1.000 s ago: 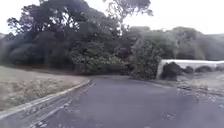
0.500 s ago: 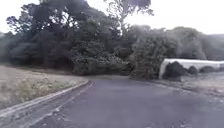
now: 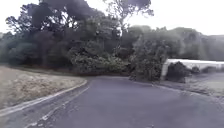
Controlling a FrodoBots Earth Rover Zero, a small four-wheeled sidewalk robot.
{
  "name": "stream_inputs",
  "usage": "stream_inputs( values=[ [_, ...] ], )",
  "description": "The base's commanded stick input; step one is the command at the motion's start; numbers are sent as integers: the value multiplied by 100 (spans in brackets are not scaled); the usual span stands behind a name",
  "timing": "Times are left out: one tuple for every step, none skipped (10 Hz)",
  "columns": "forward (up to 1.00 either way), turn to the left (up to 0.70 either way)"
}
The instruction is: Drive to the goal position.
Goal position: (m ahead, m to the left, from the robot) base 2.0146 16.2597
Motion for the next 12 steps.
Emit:
stream_inputs(
  values=[
    [70,0],
    [70,0],
    [70,0],
    [70,0],
    [70,0],
    [70,0],
    [70,0],
    [70,0],
    [70,0],
    [70,0],
    [70,0],
    [70,0]
  ],
)
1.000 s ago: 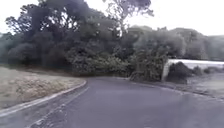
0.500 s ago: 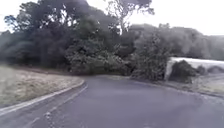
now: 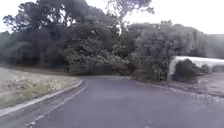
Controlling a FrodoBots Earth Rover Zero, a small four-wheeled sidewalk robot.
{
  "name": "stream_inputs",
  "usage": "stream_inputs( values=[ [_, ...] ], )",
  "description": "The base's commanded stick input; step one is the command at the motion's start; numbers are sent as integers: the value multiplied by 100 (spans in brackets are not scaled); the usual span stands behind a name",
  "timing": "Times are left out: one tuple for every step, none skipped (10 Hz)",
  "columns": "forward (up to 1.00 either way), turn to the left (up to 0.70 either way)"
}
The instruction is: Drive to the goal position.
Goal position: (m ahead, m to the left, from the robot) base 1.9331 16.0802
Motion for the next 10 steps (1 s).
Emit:
stream_inputs(
  values=[
    [70,0],
    [70,0],
    [70,0],
    [70,0],
    [70,0],
    [70,0],
    [70,9],
    [70,3],
    [70,0],
    [70,0]
  ],
)
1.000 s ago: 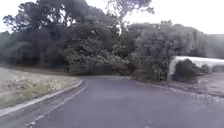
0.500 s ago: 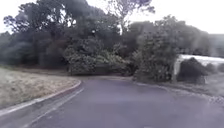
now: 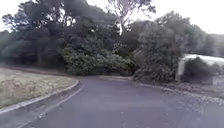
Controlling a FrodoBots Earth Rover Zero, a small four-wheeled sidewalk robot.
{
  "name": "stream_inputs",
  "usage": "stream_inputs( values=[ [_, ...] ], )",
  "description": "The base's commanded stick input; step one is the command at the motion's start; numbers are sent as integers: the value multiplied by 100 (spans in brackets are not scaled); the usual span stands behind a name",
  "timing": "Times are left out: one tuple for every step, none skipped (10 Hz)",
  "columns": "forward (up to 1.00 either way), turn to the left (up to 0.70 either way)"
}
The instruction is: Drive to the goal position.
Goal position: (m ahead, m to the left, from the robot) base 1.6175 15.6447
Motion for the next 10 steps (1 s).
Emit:
stream_inputs(
  values=[
    [70,0],
    [70,0],
    [70,0],
    [70,0],
    [70,0],
    [70,0],
    [70,0],
    [70,14],
    [70,14],
    [70,0]
  ],
)
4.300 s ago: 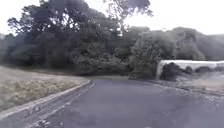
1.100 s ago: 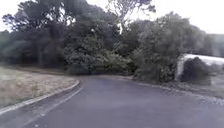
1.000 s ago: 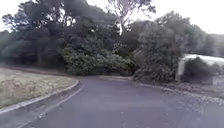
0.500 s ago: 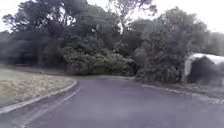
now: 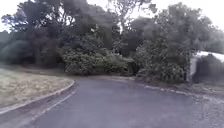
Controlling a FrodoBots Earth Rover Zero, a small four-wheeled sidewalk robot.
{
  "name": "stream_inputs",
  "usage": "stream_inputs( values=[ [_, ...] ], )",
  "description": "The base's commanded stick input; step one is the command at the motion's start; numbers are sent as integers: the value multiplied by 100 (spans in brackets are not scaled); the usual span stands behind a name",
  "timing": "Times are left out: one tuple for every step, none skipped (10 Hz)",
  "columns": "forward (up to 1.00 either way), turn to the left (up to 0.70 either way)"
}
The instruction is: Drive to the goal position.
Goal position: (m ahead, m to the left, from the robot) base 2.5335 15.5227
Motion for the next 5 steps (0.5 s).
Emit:
stream_inputs(
  values=[
    [70,0],
    [70,0],
    [70,0],
    [70,0],
    [70,0]
  ],
)
